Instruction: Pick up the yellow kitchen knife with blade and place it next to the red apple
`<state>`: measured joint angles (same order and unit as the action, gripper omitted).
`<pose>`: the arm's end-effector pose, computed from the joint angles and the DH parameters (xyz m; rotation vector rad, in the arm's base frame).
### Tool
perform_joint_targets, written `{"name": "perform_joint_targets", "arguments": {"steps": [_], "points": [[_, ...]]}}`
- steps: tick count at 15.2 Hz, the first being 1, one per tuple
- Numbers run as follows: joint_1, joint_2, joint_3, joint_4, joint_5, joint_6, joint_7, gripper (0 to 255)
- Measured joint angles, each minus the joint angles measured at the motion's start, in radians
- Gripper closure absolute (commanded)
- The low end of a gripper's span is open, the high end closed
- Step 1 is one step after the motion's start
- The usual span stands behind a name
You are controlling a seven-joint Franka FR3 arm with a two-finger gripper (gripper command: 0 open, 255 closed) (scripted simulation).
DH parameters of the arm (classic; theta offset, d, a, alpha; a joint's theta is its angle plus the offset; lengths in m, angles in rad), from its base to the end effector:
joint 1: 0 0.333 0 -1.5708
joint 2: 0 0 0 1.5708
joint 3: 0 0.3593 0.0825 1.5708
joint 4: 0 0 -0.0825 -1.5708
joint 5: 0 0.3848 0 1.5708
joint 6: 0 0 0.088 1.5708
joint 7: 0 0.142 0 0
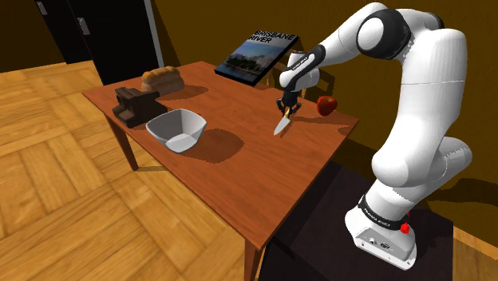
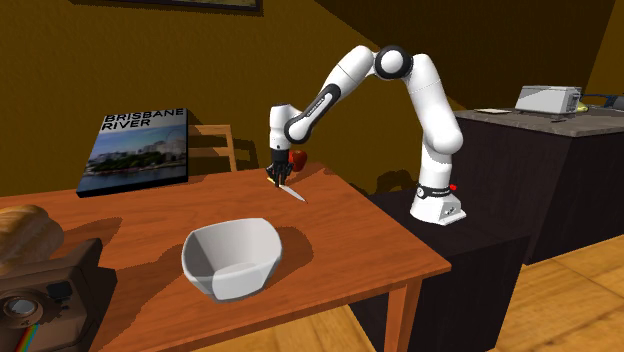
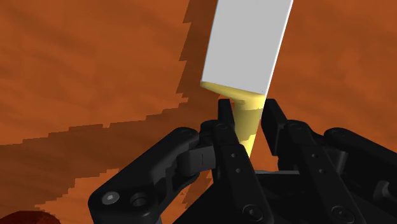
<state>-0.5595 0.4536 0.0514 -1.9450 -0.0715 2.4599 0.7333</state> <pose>0.5657 -0.3186 0.2563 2.5833 -1.7544 0.1010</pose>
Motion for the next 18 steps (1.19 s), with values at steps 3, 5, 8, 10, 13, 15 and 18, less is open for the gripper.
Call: {"name": "perform_joint_targets", "arguments": {"steps": [3,5,8,10,13,15,18], "points": [[0.000,0.000,0.000,0.000,0.000,0.001,0.000,255],[0.000,0.000,0.000,0.000,0.000,0.001,0.000,0],[0.000,0.000,0.000,0.000,0.000,0.001,0.000,0],[0.000,0.000,0.000,0.000,0.000,0.001,0.000,0],[-0.005,-0.055,0.003,-0.004,0.006,-0.050,-0.008,0],[-0.004,-0.077,0.005,0.007,0.009,-0.082,-0.009,0],[-0.003,-0.089,0.006,0.005,0.010,-0.093,-0.007,0]]}}
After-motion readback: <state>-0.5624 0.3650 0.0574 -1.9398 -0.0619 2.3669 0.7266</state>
